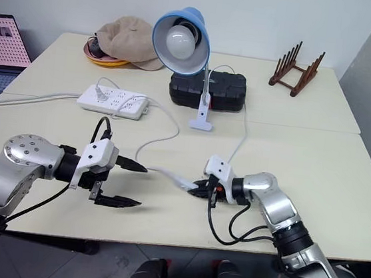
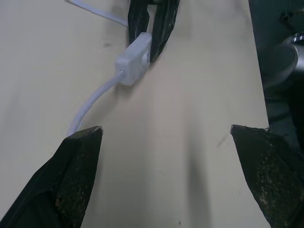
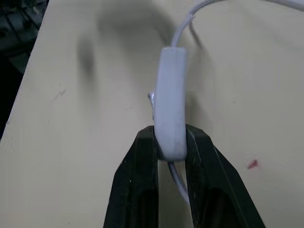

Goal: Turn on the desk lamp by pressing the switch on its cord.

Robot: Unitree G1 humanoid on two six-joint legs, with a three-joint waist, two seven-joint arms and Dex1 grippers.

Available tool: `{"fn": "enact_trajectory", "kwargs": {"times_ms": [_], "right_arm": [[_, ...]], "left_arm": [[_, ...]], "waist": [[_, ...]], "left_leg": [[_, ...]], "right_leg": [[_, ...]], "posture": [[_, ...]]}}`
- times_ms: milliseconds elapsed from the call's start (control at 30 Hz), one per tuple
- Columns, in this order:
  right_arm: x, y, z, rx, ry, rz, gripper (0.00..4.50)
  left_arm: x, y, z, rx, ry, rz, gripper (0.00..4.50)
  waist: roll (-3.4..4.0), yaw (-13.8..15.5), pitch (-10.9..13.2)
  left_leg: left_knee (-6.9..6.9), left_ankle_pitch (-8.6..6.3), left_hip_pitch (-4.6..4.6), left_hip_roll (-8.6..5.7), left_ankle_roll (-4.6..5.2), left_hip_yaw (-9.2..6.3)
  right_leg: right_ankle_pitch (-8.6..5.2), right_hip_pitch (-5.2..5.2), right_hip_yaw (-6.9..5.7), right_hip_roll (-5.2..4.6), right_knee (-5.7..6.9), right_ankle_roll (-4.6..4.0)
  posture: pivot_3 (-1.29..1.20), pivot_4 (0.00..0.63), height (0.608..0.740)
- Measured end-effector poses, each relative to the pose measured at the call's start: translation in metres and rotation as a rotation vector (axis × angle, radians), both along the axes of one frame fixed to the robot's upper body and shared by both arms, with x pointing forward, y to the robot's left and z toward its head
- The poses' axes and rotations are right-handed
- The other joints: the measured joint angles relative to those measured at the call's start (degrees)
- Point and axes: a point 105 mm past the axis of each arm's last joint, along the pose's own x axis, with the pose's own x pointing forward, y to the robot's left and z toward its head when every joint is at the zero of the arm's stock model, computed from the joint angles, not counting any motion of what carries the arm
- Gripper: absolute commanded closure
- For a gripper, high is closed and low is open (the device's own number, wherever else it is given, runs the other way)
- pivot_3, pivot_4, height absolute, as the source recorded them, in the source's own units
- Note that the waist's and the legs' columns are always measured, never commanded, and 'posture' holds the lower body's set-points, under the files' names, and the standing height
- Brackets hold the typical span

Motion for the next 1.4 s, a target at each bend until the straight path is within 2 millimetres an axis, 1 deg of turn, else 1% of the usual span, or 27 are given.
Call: {"fn": "enact_trajectory", "kwargs": {"times_ms": [67, 133, 167, 233, 300, 367, 467, 533, 600, 767, 933, 1000, 1033, 1100, 1133, 1233, 1300, 1400], "right_arm": [[0.004, -0.006, 0.020, 0.093, 0.063, -0.037, 4.10], [0.006, -0.009, 0.040, 0.165, 0.100, -0.047, 4.10], [0.004, -0.014, 0.054, 0.206, 0.129, -0.043, 4.10], [0.001, -0.022, 0.063, 0.224, 0.177, -0.040, 4.10], [-0.004, -0.026, 0.064, 0.228, 0.232, -0.025, 4.10], [-0.007, -0.026, 0.064, 0.232, 0.269, -0.010, 4.10], [-0.018, -0.030, 0.068, 0.233, 0.361, 0.036, 4.10], [-0.028, -0.027, 0.074, 0.239, 0.374, 0.089, 4.10], [-0.031, -0.027, 0.075, 0.235, 0.380, 0.101, 4.10], [-0.036, -0.026, 0.074, 0.229, 0.396, 0.114, 4.10], [-0.039, -0.026, 0.071, 0.221, 0.397, 0.109, 4.10], [-0.040, -0.027, 0.070, 0.218, 0.399, 0.104, 4.10], [-0.040, -0.027, 0.069, 0.218, 0.403, 0.103, 4.10], [-0.041, -0.028, 0.069, 0.216, 0.404, 0.103, 4.10], [-0.042, -0.027, 0.069, 0.219, 0.406, 0.107, 4.10], [-0.043, -0.027, 0.070, 0.223, 0.409, 0.114, 4.10], [-0.043, -0.027, 0.071, 0.224, 0.411, 0.114, 4.10], [-0.043, -0.027, 0.071, 0.223, 0.411, 0.112, 4.10]], "left_arm": [[0.010, -0.009, 0.012, -0.146, 0.026, 0.077, 0.00], [0.015, -0.016, 0.020, -0.256, 0.079, 0.132, 0.00], [0.013, -0.022, 0.022, -0.326, 0.145, 0.157, 0.00], [0.009, -0.036, 0.021, -0.414, 0.241, 0.167, 0.00], [0.005, -0.045, 0.015, -0.454, 0.327, 0.178, 0.00], [0.003, -0.048, 0.013, -0.467, 0.368, 0.188, 0.00], [0.004, -0.075, 0.025, -0.599, 0.445, 0.135, 0.00], [0.002, -0.084, 0.035, -0.619, 0.482, 0.100, 0.00], [0.002, -0.085, 0.042, -0.626, 0.486, 0.085, 0.00], [-0.003, -0.091, 0.035, -0.592, 0.531, 0.054, 0.00], [-0.004, -0.089, 0.034, -0.583, 0.544, 0.041, 0.00], [-0.004, -0.088, 0.035, -0.580, 0.549, 0.031, 0.37], [-0.004, -0.087, 0.035, -0.579, 0.550, 0.030, 0.41], [-0.003, -0.085, 0.034, -0.582, 0.559, 0.029, 0.93], [-0.003, -0.085, 0.034, -0.583, 0.562, 0.027, 1.06], [-0.005, -0.085, 0.035, -0.586, 0.567, 0.010, 1.69], [-0.006, -0.085, 0.034, -0.583, 0.570, 0.005, 2.03], [-0.007, -0.085, 0.034, -0.579, 0.571, -0.006, 2.81]], "waist": [[-0.03, 0.1, 0.0], [-0.04, 0.1, 0.0], [-0.03, 0.0, 0.0], [-0.04, 0.0, 0.0], [-0.04, -0.1, 0.0], [-0.03, -0.2, 0.0], [-0.04, 0.0, 0.0], [-0.05, -0.1, 0.0], [-0.04, -0.4, 0.0], [-0.04, -0.4, 0.0], [-0.04, -0.4, 0.0], [-0.04, -0.4, 0.0], [-0.04, -0.4, 0.0], [-0.04, -0.4, 0.0], [-0.04, -0.4, 0.0], [-0.04, -0.4, 0.0], [-0.04, -0.4, 0.0], [-0.04, -0.4, 0.0]], "left_leg": [[0.07, 0.00, -0.01, 0.00, 0.00, -0.08], [0.15, 0.00, 0.02, -0.02, 0.00, -0.08], [0.15, 0.00, 0.05, -0.03, 0.00, -0.08], [0.15, 0.00, 0.10, -0.02, 0.00, -0.12], [0.16, 0.00, 0.13, -0.02, 0.00, -0.15], [0.16, 0.00, 0.15, -0.02, 0.01, -0.16], [0.30, 0.01, 0.14, -0.03, 0.02, -0.21], [0.34, 0.01, 0.16, -0.03, 0.02, -0.21], [0.34, 0.01, 0.18, -0.04, 0.02, -0.20], [0.29, 0.01, 0.14, -0.04, 0.02, -0.20], [0.30, 0.01, 0.13, -0.04, 0.02, -0.20], [0.30, 0.01, 0.14, -0.04, 0.01, -0.20], [0.30, 0.01, 0.14, -0.04, 0.01, -0.20], [0.29, 0.01, 0.13, -0.04, 0.01, -0.20], [0.29, 0.01, 0.13, -0.04, 0.01, -0.20], [0.28, 0.01, 0.11, -0.04, 0.01, -0.20], [0.27, 0.01, 0.11, -0.04, 0.01, -0.20], [0.26, 0.01, 0.10, -0.04, 0.01, -0.20]], "right_leg": [[0.00, 0.03, -0.05, 0.01, 0.09, 0.01], [0.00, 0.03, -0.03, 0.01, 0.23, 0.01], [-0.01, 0.03, -0.01, 0.00, 0.30, 0.01], [-0.02, 0.05, -0.05, 0.01, 0.34, -0.01], [-0.03, 0.04, -0.05, 0.05, 0.40, -0.03], [-0.04, 0.02, -0.04, 0.07, 0.48, -0.05], [-0.04, 0.04, -0.09, 0.07, 0.60, -0.05], [-0.04, 0.06, -0.06, 0.08, 0.62, -0.04], [-0.04, 0.06, -0.03, 0.08, 0.62, -0.04], [-0.09, 0.02, -0.05, 0.09, 0.61, -0.12], [-0.10, 0.02, -0.06, 0.09, 0.59, -0.13], [-0.10, 0.02, -0.06, 0.09, 0.59, -0.13], [-0.11, 0.02, -0.06, 0.09, 0.59, -0.14], [-0.11, 0.00, -0.06, 0.09, 0.59, -0.15], [-0.11, -0.01, -0.06, 0.09, 0.59, -0.15], [-0.13, -0.01, -0.06, 0.09, 0.57, -0.16], [-0.13, -0.01, -0.06, 0.09, 0.57, -0.16], [-0.13, -0.03, -0.06, 0.09, 0.57, -0.16]], "posture": [[0.00, 0.150, 0.740], [0.00, 0.150, 0.740], [0.00, 0.150, 0.740], [0.00, 0.150, 0.740], [0.00, 0.150, 0.740], [0.00, 0.150, 0.740], [0.00, 0.150, 0.740], [0.00, 0.150, 0.740], [0.00, 0.150, 0.740], [0.00, 0.150, 0.740], [0.00, 0.150, 0.740], [0.00, 0.150, 0.740], [0.00, 0.150, 0.740], [0.00, 0.150, 0.740], [0.00, 0.150, 0.740], [0.00, 0.150, 0.740], [0.00, 0.150, 0.740], [0.00, 0.150, 0.740]]}}
